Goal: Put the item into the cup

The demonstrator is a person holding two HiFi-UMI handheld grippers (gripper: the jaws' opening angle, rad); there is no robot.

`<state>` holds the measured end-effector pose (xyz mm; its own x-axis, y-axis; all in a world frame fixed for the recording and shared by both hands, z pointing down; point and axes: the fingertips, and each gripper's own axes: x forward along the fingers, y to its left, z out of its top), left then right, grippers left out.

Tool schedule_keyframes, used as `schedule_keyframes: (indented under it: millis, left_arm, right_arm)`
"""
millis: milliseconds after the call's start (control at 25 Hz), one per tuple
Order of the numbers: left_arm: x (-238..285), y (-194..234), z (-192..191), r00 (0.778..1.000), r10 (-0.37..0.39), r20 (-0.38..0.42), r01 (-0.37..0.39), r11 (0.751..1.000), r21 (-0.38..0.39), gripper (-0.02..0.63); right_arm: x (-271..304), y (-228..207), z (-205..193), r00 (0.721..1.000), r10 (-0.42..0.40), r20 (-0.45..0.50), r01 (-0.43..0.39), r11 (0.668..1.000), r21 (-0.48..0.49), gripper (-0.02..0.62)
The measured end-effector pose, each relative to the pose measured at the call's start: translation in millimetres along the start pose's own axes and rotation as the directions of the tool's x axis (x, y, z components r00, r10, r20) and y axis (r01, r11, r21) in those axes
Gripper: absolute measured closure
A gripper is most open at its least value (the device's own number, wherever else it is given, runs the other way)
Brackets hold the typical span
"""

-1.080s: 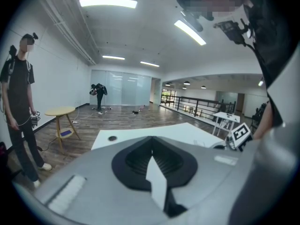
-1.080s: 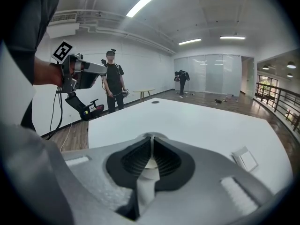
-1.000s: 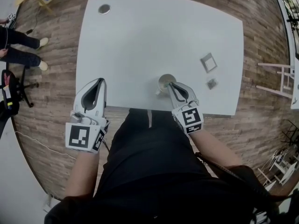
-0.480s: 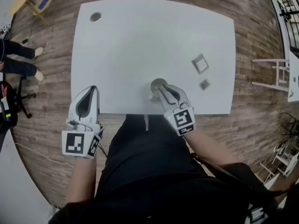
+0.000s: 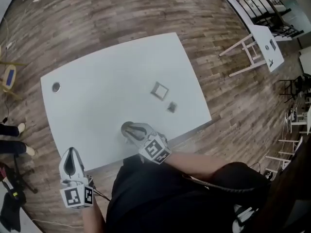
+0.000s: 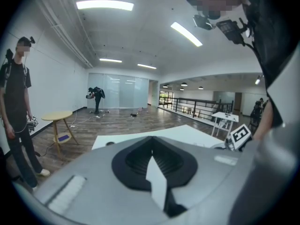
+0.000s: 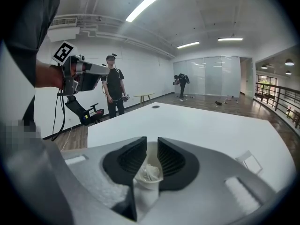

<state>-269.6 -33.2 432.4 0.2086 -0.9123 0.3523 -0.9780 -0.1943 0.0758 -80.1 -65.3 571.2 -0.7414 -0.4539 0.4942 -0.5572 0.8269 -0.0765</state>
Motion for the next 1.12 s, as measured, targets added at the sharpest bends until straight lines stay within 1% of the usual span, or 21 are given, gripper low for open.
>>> schedule_keyframes:
  millis: [120, 280, 560, 840, 1120]
  left_arm:
    - [0.7, -1.1, 4.0, 1.0, -0.005, 0.003, 0.005, 1.0, 0.014, 0.606]
    - [3.1, 0.5, 5.1, 1.0, -0.018, 0.016, 0.018, 1.0, 0.004, 0.606]
    - [11.9, -2.7, 25.7, 0.998, -0.051, 0.047, 0.05, 0.998, 0.035, 0.606]
    - [30.7, -34.1, 46.5, 0.988, -0.123, 0.094, 0.115, 0.99, 0.085, 0.606]
    - [40.7, -50.2, 59.5, 0.979, -0.163, 0.119, 0.15, 0.982, 0.112, 0.606]
  right_arm:
    - [-2.7, -4.6, 4.5, 1.0, -0.016, 0.009, 0.016, 1.0, -0.005, 0.517]
    - [-6.5, -11.2, 9.2, 0.998, -0.053, 0.027, 0.053, 0.999, -0.003, 0.517]
    - [-18.9, -32.7, 23.8, 0.99, -0.126, 0.066, 0.125, 0.992, 0.013, 0.517]
    - [-63.2, -76.6, 35.3, 0.96, -0.254, 0.118, 0.253, 0.967, 0.024, 0.517]
    - [-92.3, -107.8, 47.2, 0.928, -0.335, 0.16, 0.334, 0.942, 0.035, 0.517]
